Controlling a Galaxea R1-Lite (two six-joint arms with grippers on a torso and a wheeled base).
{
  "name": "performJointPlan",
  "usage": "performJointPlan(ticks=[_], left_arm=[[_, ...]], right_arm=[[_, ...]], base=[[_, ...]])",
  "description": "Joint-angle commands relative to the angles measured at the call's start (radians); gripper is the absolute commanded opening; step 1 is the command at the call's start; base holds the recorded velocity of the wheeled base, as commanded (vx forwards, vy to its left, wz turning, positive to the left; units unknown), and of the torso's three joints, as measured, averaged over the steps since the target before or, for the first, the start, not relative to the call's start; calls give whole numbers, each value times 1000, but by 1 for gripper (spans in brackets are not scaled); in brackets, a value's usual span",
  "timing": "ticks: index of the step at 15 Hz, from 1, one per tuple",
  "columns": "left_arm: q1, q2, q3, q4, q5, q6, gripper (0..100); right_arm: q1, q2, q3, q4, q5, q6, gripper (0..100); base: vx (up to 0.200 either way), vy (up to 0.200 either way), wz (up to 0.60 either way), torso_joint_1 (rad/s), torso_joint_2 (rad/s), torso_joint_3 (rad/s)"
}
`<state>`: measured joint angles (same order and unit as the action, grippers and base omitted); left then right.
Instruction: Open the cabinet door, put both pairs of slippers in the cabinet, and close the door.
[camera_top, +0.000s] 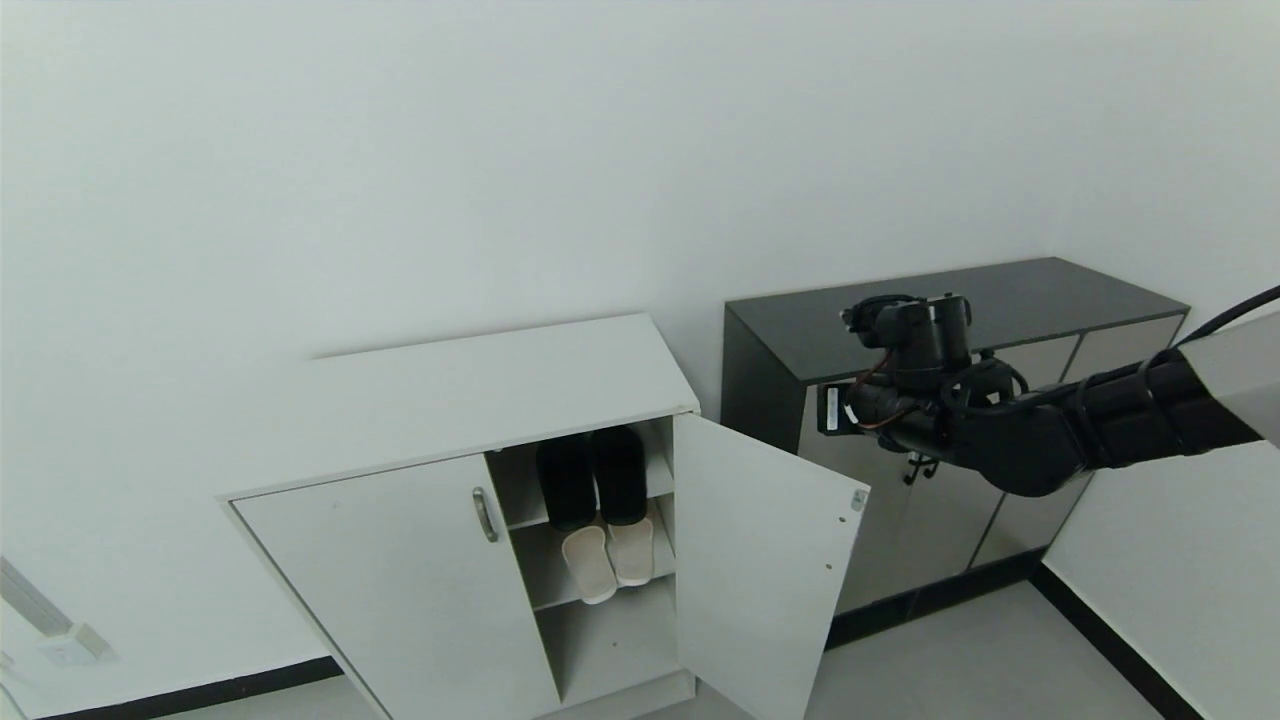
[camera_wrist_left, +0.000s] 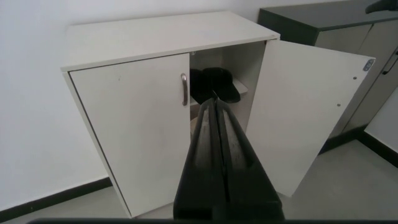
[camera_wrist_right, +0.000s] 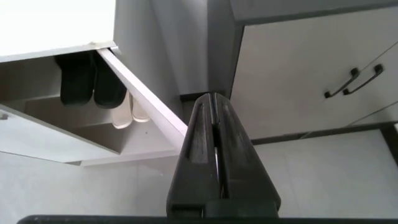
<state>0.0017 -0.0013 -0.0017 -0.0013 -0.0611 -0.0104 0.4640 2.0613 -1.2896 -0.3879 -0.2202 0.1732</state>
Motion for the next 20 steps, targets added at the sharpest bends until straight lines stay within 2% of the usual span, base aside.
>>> performJointPlan(ticks=[1, 13, 20], left_arm=[[0, 1, 0, 0, 0, 0, 0], [0, 1, 0, 0, 0, 0, 0], [0, 1, 0, 0, 0, 0, 0]], right_arm=[[-10, 72, -17, -3, 1, 2, 0], [-28, 175, -8, -46, 2, 3, 0], [-24, 169, 46, -59, 2, 0, 0]], base=[[0, 0, 0, 0, 0, 0], [0, 0, 0, 0, 0, 0], [0, 0, 0, 0, 0, 0]])
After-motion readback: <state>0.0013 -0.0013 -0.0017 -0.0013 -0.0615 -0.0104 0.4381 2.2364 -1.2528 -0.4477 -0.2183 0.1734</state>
